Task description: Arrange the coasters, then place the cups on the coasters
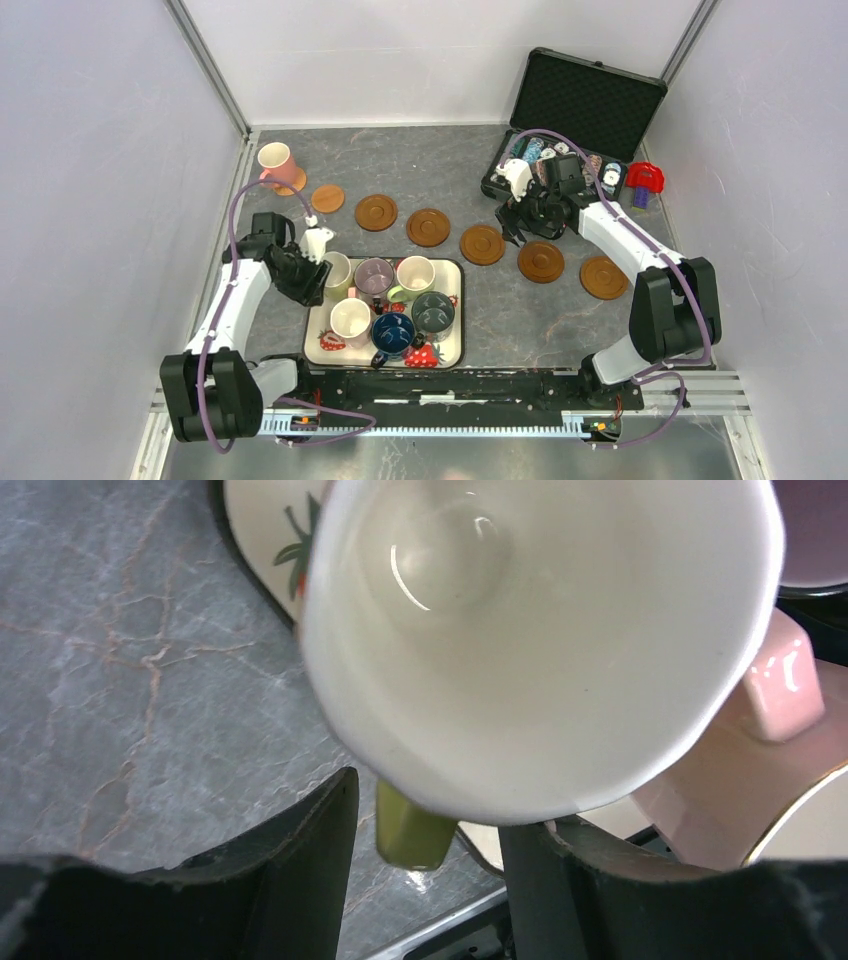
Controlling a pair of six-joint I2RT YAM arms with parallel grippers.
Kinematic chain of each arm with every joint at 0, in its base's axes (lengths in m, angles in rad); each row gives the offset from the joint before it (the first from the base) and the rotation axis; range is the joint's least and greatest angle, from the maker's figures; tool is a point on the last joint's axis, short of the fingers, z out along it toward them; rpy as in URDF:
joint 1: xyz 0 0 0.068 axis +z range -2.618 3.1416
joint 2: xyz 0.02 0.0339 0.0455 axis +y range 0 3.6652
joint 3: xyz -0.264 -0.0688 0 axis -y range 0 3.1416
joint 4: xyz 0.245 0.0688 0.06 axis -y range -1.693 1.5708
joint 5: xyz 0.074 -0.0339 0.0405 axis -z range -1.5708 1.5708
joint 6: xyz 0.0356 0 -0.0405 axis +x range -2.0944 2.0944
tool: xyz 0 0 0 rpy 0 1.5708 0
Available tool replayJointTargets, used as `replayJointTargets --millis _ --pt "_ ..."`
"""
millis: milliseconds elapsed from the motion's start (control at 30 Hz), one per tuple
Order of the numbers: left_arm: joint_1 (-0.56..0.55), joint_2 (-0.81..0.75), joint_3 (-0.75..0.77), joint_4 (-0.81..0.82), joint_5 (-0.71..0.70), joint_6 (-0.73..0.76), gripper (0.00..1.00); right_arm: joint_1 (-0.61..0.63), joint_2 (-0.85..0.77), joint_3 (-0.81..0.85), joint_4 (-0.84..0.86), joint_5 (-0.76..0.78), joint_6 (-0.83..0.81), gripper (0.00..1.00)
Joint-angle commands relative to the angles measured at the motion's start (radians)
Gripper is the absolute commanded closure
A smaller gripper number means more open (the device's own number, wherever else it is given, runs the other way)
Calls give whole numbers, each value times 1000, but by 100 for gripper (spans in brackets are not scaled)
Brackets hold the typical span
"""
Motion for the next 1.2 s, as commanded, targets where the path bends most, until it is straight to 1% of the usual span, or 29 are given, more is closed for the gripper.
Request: replayJointTargets --millis 0,133,267,367,467,700,767,900,967,1033,1167 --pt "-2 -6 -26 54 103 67 41 3 -25 -7 20 -5 1 2" --pt "-3 21 -32 109 104 63 44 3 -21 -5 19 -5 1 2" --pt "-2 37 -40 147 101 38 53 4 -16 3 17 -4 2 2" --pt "-1 19 -43 140 94 37 63 4 -19 4 11 0 -2 2" --pt "0 -27 -51 131 84 34 70 4 -21 -1 13 0 -2 2" --pt "2 -98 -59 99 68 27 90 4 -21 -9 16 -3 -1 2" --pt "1 -120 -60 94 63 32 98 4 -19 -10 16 -6 -1 2" --pt "1 -188 -24 96 74 12 98 5 -19 -9 16 -7 0 2" --pt "2 -202 19 102 77 -5 98 5 -21 -9 14 -6 -1 2" --pt "2 -185 68 118 68 -26 98 4 -20 -8 14 -8 -1 2" --pt "1 -66 208 157 14 -73 98 4 -16 -2 12 -7 -1 2"
